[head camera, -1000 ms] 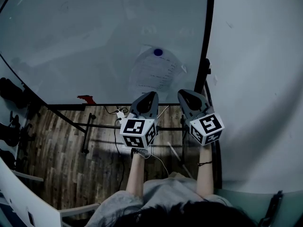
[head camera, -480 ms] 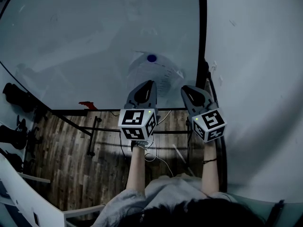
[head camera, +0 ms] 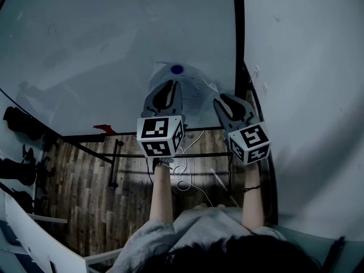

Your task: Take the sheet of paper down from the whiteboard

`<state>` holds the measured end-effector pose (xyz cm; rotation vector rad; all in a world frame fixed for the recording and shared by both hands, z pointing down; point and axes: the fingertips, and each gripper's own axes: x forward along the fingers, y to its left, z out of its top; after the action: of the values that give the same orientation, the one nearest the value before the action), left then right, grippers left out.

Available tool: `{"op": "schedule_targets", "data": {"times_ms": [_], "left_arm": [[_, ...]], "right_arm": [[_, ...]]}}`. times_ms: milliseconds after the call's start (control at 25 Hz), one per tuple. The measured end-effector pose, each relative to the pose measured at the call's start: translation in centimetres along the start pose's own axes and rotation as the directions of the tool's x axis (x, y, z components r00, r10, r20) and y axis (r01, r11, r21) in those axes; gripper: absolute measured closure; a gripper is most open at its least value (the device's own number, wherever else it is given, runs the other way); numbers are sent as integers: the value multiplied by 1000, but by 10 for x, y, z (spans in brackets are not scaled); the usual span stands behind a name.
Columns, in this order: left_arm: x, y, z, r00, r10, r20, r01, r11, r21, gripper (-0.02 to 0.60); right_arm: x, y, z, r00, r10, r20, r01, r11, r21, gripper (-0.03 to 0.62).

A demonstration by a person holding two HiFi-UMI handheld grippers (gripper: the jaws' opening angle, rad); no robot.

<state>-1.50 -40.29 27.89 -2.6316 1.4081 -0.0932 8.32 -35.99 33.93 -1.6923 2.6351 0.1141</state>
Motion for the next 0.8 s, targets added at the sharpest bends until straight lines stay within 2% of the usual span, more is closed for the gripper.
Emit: {"op": "schedule_targets", "data": {"times_ms": [440,800], "left_arm": [[15,3,20,999,38,-4,-38,989,140,491],[21,-3,24,998,59,-15,-55,977,206,477]], "right_arm": [[16,-4,-3,1000,5,-2,-5,999,33,505],[26,-1,-3,1000,30,4,-30,998,53,499]]}}
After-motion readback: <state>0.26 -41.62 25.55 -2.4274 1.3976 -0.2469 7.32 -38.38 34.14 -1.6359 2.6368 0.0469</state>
